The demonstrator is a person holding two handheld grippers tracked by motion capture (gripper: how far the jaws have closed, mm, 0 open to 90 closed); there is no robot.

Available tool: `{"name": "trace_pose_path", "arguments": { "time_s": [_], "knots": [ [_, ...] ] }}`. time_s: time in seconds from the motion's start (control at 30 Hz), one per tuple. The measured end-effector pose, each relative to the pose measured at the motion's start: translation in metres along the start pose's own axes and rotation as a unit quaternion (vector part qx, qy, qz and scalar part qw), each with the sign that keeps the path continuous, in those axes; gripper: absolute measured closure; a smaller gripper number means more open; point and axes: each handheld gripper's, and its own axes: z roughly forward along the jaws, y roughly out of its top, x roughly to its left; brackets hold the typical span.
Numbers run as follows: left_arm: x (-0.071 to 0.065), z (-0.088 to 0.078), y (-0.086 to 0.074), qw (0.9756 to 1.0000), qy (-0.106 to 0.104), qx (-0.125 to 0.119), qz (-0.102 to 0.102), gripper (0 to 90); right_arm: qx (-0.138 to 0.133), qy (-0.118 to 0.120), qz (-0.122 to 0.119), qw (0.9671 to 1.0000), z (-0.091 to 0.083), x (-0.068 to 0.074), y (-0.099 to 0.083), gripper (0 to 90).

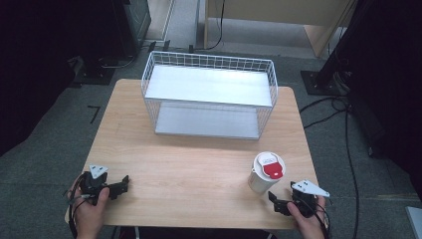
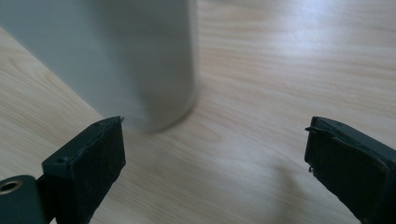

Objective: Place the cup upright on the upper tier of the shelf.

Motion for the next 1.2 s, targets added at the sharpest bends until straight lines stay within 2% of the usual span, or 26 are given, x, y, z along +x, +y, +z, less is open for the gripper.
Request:
{"name": "trace_pose_path", "arguments": {
  "time_s": [0.03,0.17,0.33,0.5,0.57,0.77,0.8,0.83,0.9,1.2],
  "knots": [
    [0.0,0.0,0.0,1.0,0.0,0.0,0.0,0.0,-0.009,0.012,0.003,0.9999,-0.001,0.004,0.004,5.1],
    [0.0,0.0,0.0,1.0,0.0,0.0,0.0,0.0,-0.017,0.025,-0.005,0.9995,-0.001,0.011,0.008,5.5],
    [0.0,0.0,0.0,1.0,0.0,0.0,0.0,0.0,-0.022,0.028,-0.011,0.9993,0.0,0.018,0.01,6.4],
    [0.0,0.0,0.0,1.0,0.0,0.0,0.0,0.0,-0.038,0.034,-0.01,0.9986,-0.001,0.024,0.015,6.5],
    [0.0,0.0,0.0,1.0,0.0,0.0,0.0,0.0,-0.054,0.035,-0.004,0.9979,-0.001,0.028,0.018,6.5],
    [0.0,0.0,0.0,1.0,0.0,0.0,0.0,0.0,-0.078,0.032,0.0,0.9964,0.0,0.033,0.023,6.4],
    [0.0,0.0,0.0,1.0,0.0,0.0,0.0,0.0,-0.082,0.031,-0.001,0.9961,0.001,0.034,0.024,5.9],
    [0.0,0.0,0.0,1.0,0.0,0.0,0.0,0.0,-0.093,0.016,-0.01,0.9955,0.004,0.04,0.025,5.6],
    [0.0,0.0,0.0,1.0,0.0,0.0,0.0,0.0,-0.101,-0.001,-0.015,0.9948,0.007,0.045,0.026,5.7],
    [0.0,0.0,0.0,1.0,0.0,0.0,0.0,0.0,-0.145,-0.022,0.007,0.9891,0.015,0.054,0.032,5.7]
  ]
}}
